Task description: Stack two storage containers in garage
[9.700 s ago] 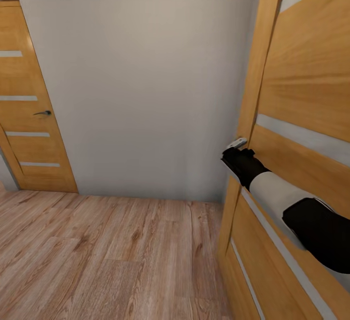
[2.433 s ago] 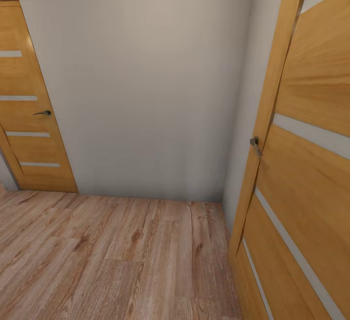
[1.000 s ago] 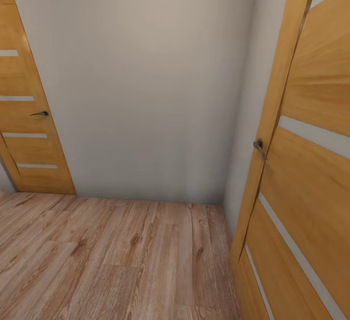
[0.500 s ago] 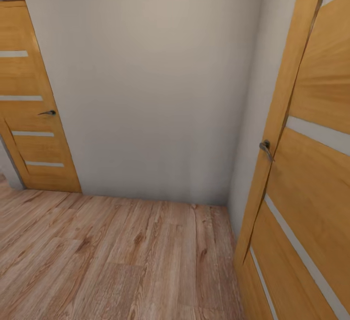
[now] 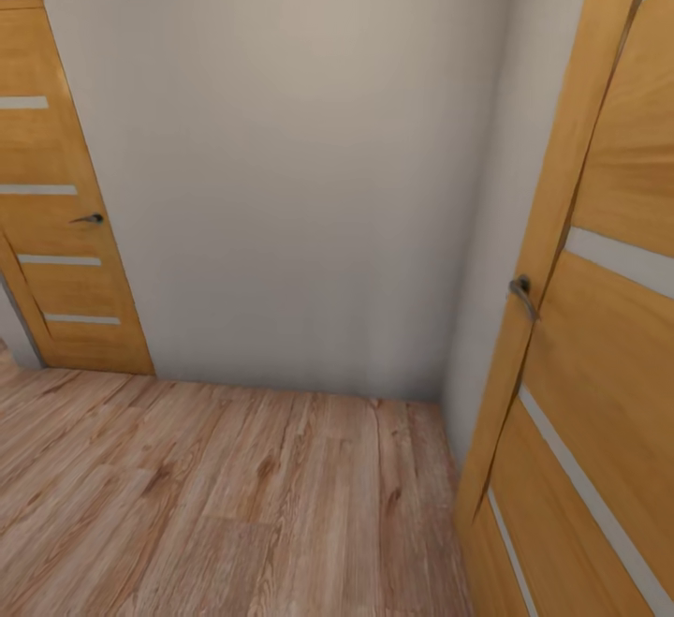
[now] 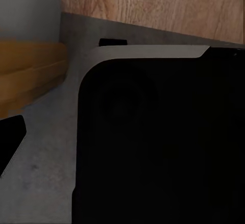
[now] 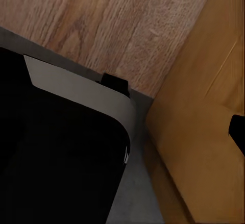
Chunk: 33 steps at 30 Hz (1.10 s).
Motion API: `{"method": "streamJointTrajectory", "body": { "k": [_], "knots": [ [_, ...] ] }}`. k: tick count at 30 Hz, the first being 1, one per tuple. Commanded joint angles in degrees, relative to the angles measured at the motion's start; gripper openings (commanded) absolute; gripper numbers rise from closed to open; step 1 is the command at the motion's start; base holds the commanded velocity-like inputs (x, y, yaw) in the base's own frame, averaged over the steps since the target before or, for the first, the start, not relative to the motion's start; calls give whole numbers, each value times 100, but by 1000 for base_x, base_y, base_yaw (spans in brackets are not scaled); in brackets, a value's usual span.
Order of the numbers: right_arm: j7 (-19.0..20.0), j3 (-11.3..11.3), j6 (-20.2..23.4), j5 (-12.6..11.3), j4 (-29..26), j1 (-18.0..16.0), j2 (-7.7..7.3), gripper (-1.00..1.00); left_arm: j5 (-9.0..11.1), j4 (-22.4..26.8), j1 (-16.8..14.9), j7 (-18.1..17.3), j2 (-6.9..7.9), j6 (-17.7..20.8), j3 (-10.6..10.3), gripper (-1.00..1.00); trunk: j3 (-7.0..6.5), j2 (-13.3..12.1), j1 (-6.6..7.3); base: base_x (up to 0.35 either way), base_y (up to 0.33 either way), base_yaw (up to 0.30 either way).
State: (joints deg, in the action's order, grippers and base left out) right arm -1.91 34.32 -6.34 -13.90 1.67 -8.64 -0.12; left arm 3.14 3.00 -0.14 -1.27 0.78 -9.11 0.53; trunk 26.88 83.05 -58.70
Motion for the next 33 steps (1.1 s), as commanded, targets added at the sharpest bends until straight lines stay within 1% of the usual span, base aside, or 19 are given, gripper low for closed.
{"method": "streamJointTrajectory", "body": {
  "k": [1,13,33],
  "knots": [
    [-2,49,-34,-51,18,-6,4,100,32,-1,-2,-13,1,-15,2,100,5,2,-3,276,0,0],
    [-2,49,-34,-43,18,-6,12,100,34,0,-3,-12,-3,-12,0,100,5,2,-3,72,0,0],
    [-2,49,-25,-42,18,-5,12,100,46,1,-3,-13,1,-11,8,100,5,2,-3,311,0,0]
  ]
}}
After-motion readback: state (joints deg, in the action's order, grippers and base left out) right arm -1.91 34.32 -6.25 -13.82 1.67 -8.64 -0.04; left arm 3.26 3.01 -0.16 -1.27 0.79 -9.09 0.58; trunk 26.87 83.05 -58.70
